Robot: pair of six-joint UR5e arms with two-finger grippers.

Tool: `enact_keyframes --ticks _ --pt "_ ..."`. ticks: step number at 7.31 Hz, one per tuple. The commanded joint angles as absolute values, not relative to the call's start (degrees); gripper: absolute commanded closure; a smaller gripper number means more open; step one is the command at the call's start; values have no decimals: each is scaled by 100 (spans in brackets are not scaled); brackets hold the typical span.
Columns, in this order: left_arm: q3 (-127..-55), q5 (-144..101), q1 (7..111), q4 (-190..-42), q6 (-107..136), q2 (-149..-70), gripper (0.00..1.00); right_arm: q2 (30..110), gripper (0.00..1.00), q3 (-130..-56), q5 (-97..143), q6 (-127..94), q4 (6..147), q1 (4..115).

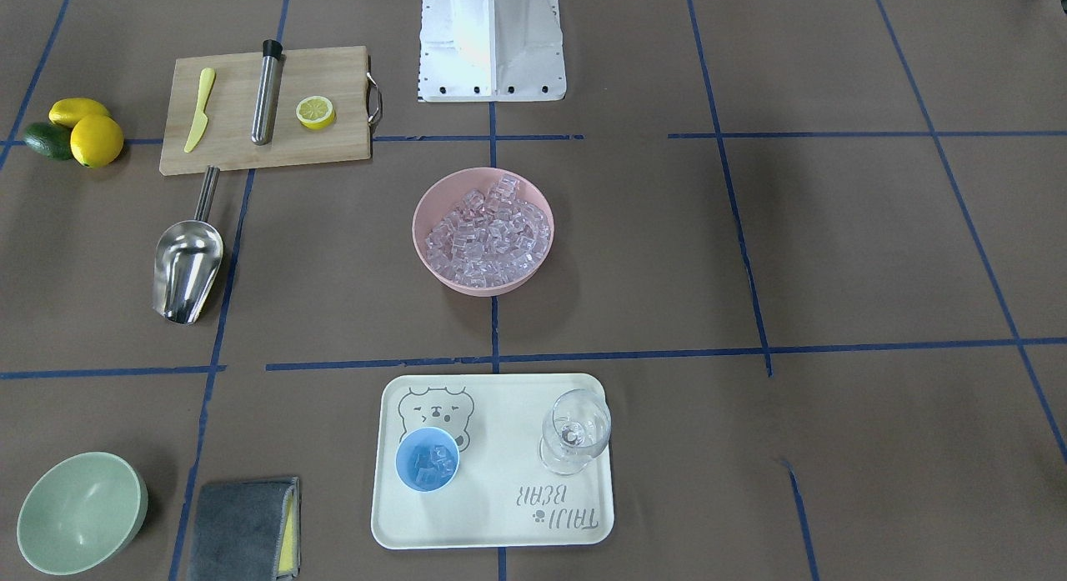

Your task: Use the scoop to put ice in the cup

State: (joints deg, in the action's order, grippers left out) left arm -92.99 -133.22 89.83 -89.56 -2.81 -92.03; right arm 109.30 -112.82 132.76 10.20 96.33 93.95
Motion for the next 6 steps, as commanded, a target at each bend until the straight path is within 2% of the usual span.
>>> enact_keyframes --ticks 1,6 --pt "-9404 -13281 8982 -8956 -255 -9140 0 10890 0 -11302 13280 1020 9615 9396" --pt "-9440 -13289 8965 -8956 -255 -9140 0 10863 0 -11268 13280 1019 9615 9396"
